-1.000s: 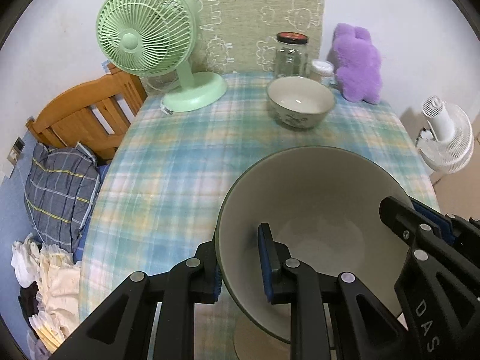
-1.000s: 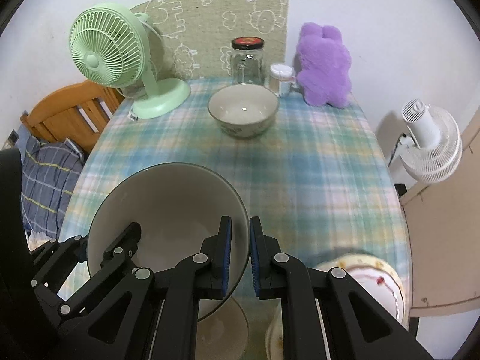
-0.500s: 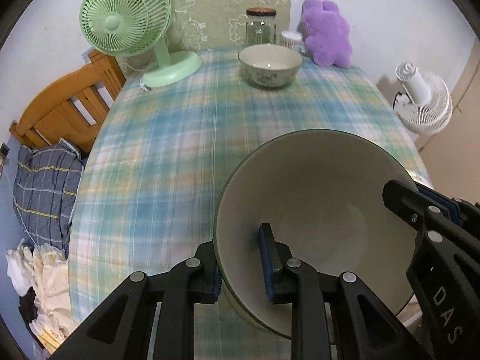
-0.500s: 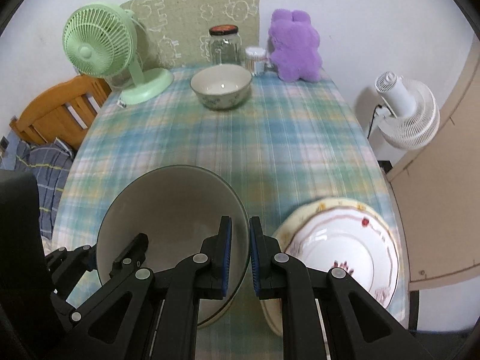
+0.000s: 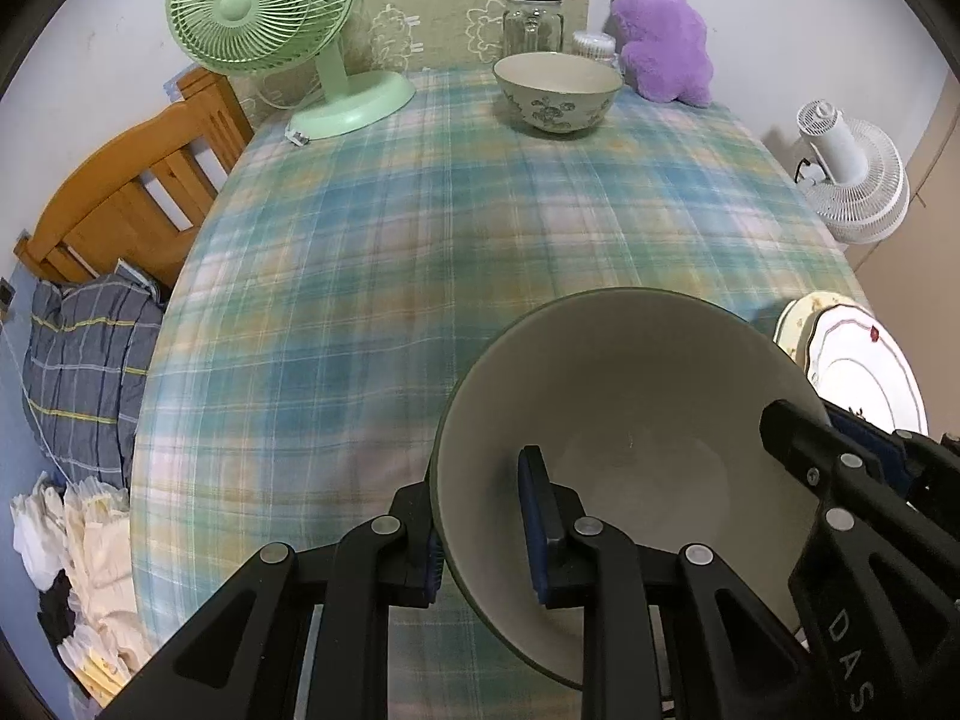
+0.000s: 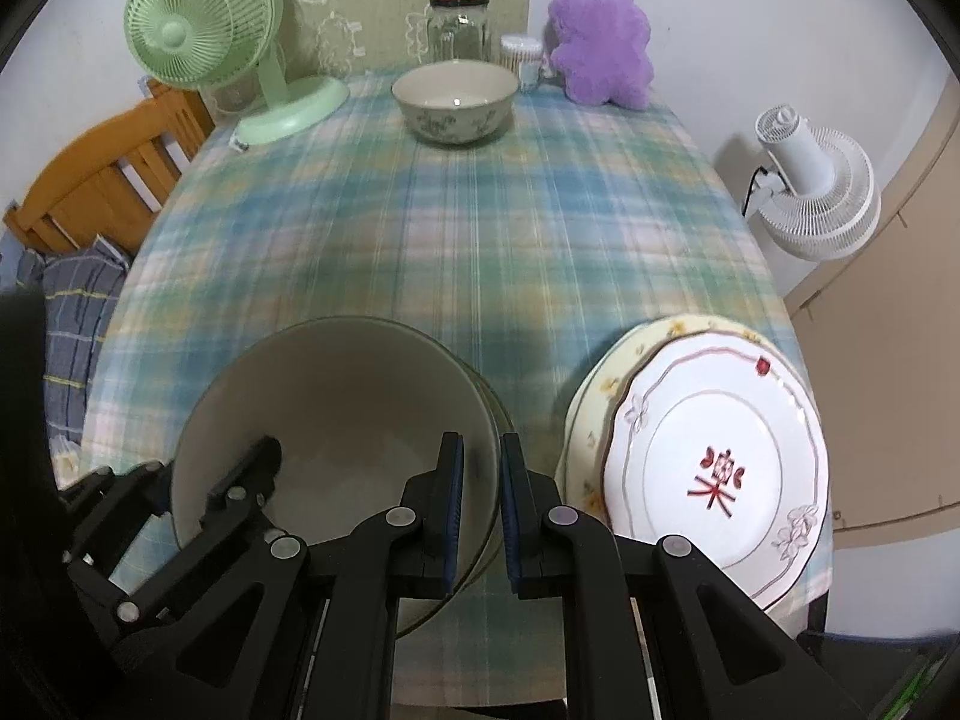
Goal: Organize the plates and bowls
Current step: 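Lower the green-rimmed bowl onto the table beside the plate stack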
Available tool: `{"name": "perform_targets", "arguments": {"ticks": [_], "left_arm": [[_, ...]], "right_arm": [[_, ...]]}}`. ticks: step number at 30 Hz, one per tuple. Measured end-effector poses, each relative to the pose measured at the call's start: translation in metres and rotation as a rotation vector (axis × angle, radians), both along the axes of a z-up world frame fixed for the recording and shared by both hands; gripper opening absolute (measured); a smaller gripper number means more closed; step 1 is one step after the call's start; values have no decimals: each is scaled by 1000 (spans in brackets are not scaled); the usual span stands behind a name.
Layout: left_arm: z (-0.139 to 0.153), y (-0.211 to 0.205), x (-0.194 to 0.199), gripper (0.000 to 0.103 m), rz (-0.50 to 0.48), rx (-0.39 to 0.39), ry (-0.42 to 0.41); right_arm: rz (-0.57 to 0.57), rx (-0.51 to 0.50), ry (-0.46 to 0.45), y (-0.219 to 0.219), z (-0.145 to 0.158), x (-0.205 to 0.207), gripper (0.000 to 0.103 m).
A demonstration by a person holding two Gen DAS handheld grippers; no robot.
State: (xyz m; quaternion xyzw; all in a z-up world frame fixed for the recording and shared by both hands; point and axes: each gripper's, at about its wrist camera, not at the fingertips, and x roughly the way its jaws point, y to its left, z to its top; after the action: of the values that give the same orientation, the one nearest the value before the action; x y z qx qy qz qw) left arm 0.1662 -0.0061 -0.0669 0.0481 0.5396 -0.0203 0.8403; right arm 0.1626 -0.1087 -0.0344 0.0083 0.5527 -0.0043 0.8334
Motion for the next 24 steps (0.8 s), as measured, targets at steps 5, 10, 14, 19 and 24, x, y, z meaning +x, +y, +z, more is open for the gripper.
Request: {"name": "perform_targets", "arguments": {"ticks": [5, 10, 14, 19, 24], "left_arm": [[-10, -1, 2, 19, -21, -15, 24], [-16, -5, 3, 19, -49, -23, 24], [-17, -8, 4, 19, -69, -10, 7], [-23, -10, 7, 34, -114, -35, 48], [-21, -10, 8, 41, -120, -67, 70]], "right_arm": [[-11, -24, 10, 1, -8, 0, 15], [-35, -34, 13, -1, -15, -1, 15], [-57, -31, 7, -4, -19, 0, 15], [-70, -41, 4, -5, -24, 1, 15], [-69, -25, 15, -6, -24, 1, 18]]}}
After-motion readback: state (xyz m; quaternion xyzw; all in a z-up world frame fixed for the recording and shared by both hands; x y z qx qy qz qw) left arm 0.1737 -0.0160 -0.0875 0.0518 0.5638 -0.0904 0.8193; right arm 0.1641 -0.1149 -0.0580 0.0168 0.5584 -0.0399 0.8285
